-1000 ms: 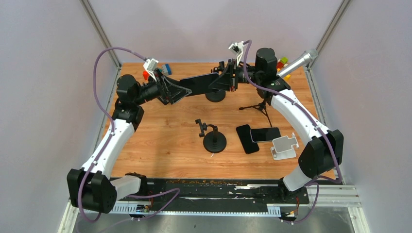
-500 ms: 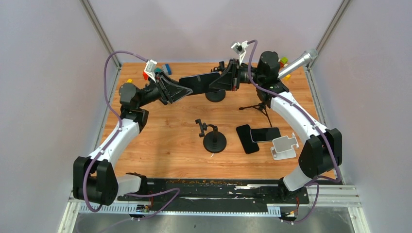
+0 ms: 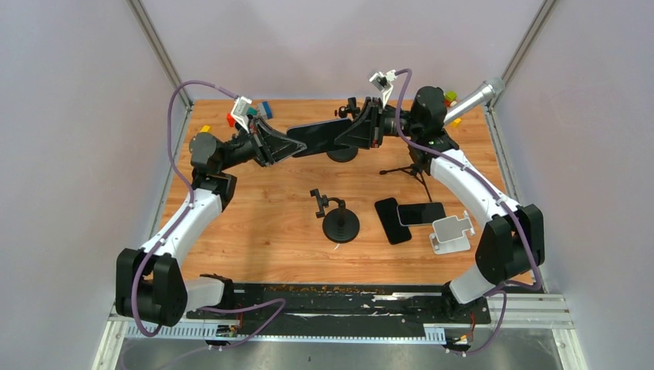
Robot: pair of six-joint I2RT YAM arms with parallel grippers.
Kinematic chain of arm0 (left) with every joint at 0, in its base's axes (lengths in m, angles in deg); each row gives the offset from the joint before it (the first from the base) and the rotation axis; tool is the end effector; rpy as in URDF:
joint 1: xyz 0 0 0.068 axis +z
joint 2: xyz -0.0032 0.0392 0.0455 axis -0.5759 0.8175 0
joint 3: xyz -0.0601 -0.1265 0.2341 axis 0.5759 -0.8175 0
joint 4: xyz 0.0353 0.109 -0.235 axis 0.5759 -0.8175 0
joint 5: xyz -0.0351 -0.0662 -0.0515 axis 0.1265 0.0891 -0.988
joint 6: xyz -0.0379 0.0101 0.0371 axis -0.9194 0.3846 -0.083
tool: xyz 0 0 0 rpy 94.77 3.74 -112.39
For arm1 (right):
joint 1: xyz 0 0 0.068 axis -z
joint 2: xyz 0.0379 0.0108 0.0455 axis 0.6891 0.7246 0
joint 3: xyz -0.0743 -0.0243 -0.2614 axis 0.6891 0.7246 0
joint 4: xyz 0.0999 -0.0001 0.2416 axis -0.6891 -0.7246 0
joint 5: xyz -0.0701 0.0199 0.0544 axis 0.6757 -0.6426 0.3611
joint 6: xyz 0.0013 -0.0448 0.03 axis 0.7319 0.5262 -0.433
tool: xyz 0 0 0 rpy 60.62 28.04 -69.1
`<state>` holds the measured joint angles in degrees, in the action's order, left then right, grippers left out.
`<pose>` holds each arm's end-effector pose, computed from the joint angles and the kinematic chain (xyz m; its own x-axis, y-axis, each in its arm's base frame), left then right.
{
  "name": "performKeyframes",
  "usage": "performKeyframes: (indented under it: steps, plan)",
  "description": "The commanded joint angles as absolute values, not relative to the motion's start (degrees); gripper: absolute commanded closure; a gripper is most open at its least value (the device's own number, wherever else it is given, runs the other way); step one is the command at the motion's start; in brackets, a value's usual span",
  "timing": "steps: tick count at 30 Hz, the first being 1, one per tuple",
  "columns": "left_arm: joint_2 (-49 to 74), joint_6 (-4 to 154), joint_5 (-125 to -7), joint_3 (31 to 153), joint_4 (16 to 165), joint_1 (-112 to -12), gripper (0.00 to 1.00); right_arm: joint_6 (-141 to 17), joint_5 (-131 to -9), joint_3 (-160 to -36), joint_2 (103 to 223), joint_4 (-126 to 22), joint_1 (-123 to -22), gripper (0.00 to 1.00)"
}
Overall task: Place the phone on the phone stand
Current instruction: Pick up the phone at the center of the board.
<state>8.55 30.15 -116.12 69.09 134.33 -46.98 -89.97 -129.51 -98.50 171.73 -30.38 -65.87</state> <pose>0.2566 -0.0848 0.3647 -0.5026 -0.3369 -0.7962 0.8135 0.1272 -0.5674 0.3192 0.1664 0.3894 -0.4684 0.0477 -0.8822 -0.8835 -0.0189 0.4681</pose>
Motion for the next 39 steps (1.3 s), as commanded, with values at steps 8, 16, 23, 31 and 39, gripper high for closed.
performKeyframes:
  steps: [8, 16, 23, 31, 39]
  plan:
    - [1.95, 47.37, -119.65, 74.08, 118.11, -47.71, 1.00, -64.46, -124.52, -100.04, 165.12, -49.21, -66.25, 0.19]
    - [0.54, 77.89, -122.88, 85.56, 79.36, -47.81, 1.00, -46.59, -121.20, -105.28, 160.58, -66.65, -66.24, 0.08]
    - [1.74, 103.81, -120.45, 98.32, 46.56, -49.23, 1.00, -35.73, -119.66, -111.09, 159.01, -81.25, -68.41, 0.06]
    - [2.01, 113.90, -111.38, 105.35, 32.24, -57.24, 1.00, -24.36, -112.18, -115.97, 160.22, -93.98, -78.04, 0.08]
    - [2.50, 115.35, -107.79, 108.93, 28.71, -61.39, 1.00, -19.93, -108.37, -115.87, 162.85, -99.75, -85.48, 0.21]
